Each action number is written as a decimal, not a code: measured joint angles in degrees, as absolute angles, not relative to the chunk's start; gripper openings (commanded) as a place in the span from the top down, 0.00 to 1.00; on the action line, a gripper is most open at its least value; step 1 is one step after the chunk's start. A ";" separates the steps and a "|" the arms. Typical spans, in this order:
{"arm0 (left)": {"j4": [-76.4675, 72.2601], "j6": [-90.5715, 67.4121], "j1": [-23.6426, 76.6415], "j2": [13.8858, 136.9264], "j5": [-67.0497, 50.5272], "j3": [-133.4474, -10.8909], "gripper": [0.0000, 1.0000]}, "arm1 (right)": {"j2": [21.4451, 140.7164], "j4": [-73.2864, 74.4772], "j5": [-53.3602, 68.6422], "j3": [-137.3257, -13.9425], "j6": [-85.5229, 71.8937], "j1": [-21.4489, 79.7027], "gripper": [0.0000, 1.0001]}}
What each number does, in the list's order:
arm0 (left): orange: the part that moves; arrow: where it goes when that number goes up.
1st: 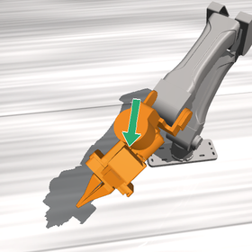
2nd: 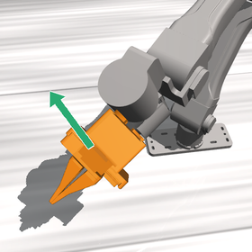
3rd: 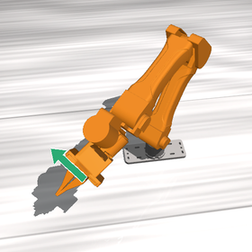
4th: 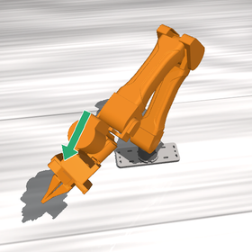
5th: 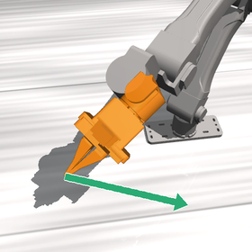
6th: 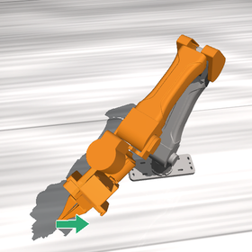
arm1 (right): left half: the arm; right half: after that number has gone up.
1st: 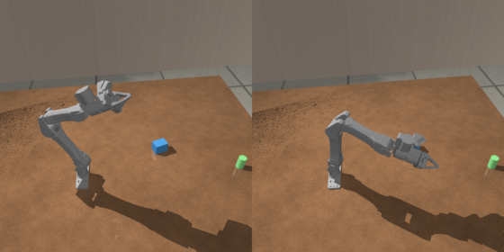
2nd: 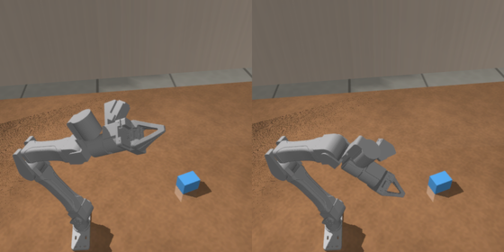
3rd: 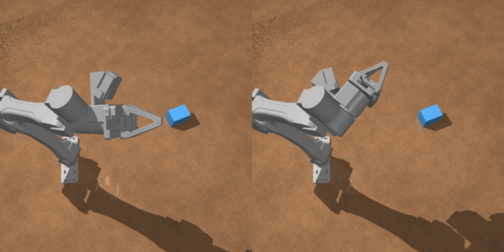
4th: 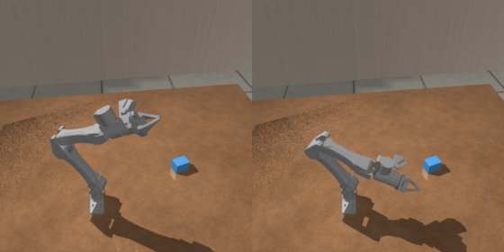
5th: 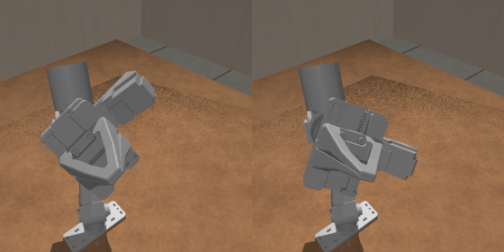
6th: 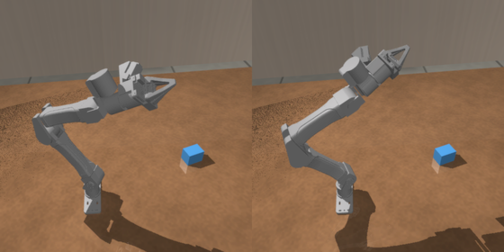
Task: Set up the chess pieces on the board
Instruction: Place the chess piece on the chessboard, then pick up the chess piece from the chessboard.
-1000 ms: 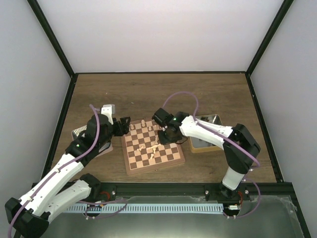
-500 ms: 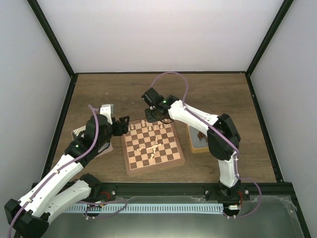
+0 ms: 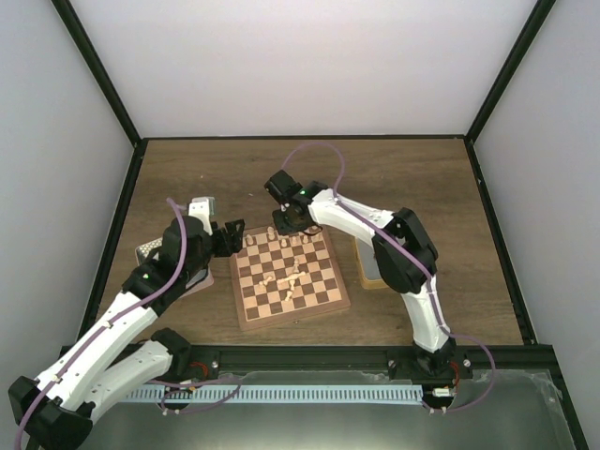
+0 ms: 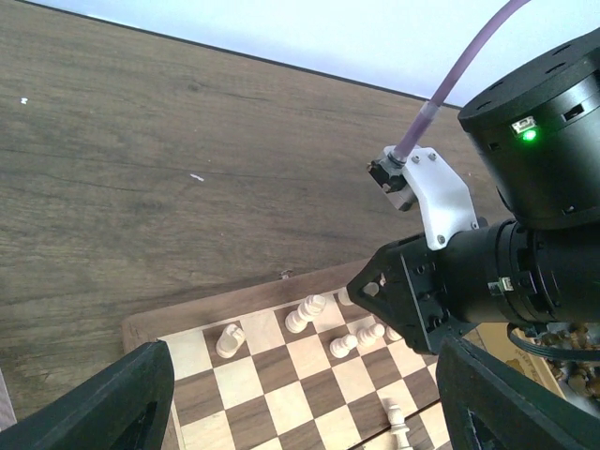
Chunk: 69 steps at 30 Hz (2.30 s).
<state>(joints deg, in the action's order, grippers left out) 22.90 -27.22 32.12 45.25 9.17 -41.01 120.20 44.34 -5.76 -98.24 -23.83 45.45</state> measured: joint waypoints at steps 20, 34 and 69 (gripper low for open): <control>22.92 -27.22 32.12 45.25 9.15 -40.71 0.21 | 121.16 46.33 -6.31 -98.56 -23.00 45.23 0.70; 22.92 -27.20 31.88 45.28 8.45 -40.71 0.21 | 118.98 45.69 -6.96 -100.38 -24.51 45.23 0.58; 22.70 -36.69 36.80 66.89 -12.51 -30.24 0.73 | 83.46 12.01 10.48 -53.08 -38.28 49.65 0.60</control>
